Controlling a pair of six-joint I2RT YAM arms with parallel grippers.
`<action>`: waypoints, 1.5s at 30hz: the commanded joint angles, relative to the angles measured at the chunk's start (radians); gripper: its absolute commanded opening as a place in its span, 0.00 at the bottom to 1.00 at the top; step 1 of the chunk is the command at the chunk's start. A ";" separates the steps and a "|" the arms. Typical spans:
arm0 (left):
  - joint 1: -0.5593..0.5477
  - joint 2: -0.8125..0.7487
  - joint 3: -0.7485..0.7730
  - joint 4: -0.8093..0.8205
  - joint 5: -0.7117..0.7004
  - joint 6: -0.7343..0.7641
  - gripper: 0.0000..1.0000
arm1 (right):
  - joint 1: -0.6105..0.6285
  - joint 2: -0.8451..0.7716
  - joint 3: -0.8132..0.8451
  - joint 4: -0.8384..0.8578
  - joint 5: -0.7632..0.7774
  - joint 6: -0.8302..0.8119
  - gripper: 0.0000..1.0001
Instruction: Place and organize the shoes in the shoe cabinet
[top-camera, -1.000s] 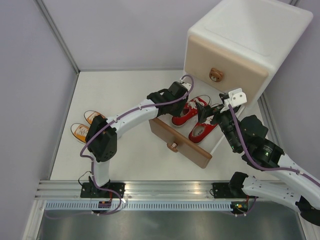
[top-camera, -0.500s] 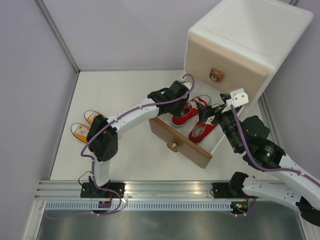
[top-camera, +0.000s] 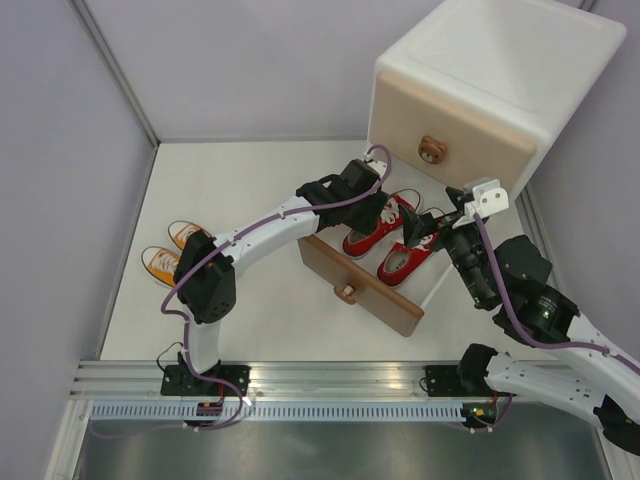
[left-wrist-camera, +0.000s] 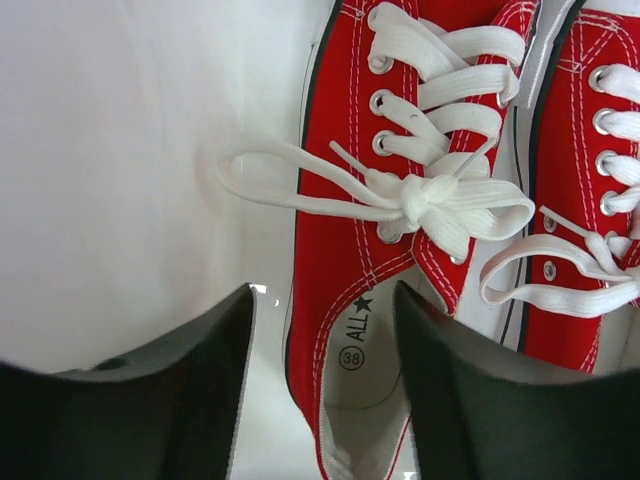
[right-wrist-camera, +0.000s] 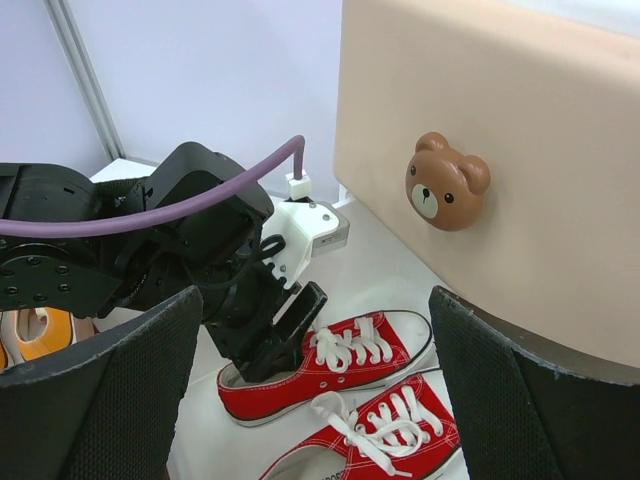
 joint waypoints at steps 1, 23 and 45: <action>-0.006 -0.054 0.042 0.032 -0.008 -0.016 0.68 | -0.002 -0.017 0.014 -0.001 -0.018 0.012 0.98; -0.001 -0.344 -0.006 0.023 -0.155 -0.079 1.00 | -0.002 0.005 0.106 -0.164 -0.141 0.147 0.98; 0.216 -0.829 -0.469 -0.078 -0.132 -0.246 0.99 | -0.002 0.256 0.270 -0.532 -0.444 0.125 0.98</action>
